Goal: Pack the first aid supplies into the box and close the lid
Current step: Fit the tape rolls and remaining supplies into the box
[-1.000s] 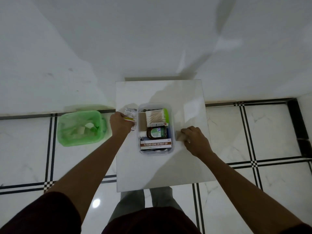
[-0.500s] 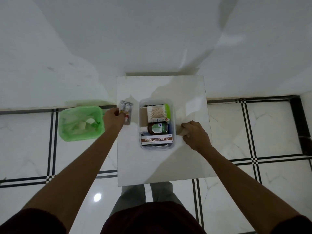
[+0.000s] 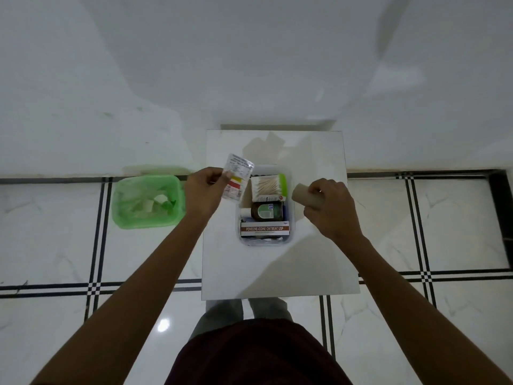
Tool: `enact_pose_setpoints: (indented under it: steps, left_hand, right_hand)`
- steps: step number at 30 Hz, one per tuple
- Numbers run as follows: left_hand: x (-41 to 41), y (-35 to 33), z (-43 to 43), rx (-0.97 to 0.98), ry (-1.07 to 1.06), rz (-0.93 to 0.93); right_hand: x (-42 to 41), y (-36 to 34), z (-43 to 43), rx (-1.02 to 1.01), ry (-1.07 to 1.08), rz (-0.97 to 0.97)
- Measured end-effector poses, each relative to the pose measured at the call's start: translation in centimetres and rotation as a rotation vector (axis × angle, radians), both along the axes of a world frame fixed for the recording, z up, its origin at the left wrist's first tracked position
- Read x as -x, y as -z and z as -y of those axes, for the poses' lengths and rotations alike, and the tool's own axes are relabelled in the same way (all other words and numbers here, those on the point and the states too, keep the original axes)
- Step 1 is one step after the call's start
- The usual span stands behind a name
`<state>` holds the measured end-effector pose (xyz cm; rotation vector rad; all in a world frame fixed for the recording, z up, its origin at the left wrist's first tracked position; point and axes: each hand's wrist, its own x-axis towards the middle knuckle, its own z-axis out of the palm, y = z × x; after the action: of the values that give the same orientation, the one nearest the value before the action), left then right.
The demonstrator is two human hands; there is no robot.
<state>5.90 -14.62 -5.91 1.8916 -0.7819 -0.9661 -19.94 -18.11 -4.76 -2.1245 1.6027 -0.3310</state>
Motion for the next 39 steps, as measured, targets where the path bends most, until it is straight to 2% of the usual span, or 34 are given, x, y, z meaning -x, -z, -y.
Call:
enact_pose_setpoints:
  steps: [3,7,11,14,19,26,31,35,39]
  left_hand:
    - [0.8,0.0,0.1,-0.019,-0.042,-0.001]
    - [1.2,0.6,-0.6,-0.054,-0.053,-0.009]
    - [1.6,1.0,-1.3,-0.121,-0.051,0.041]
    - [2.0,0.8,-1.5,-0.128,-0.054,0.065]
    - [2.7,-0.2,-2.1,-0.077,-0.095,0.164]
    - [3.7,1.2,-2.6,-0.082,-0.024,0.251]
    - [4.7,2.1,-2.1,-0.116,-0.108,0.338]
    - [6.0,2.3,-2.1,-0.084,-0.212,0.310]
    - [5.8,2.8,-2.4,-0.006,-0.186,0.198]
  right_hand:
    - [0.1,-1.0,0.4,-0.063,-0.031,0.062]
    - [-1.3,-1.8,-0.3,-0.171,-0.215,0.186]
    - [-3.7,0.4,-1.1,-0.185,-0.389,0.058]
    - [-4.9,1.8,-1.5,-0.075,-0.446,-0.043]
    - [-4.5,2.7,-2.1,0.105,-0.308,-0.135]
    - [-3.4,3.2,-3.3,0.061,-0.216,-0.101]
    - [-3.6,3.6,-3.4,0.055,-0.181,-0.054]
    - [-4.0,3.8,-3.2,0.054,-0.151,-0.044]
    - [-3.8,3.7,-3.0,0.054,-0.154,-0.013]
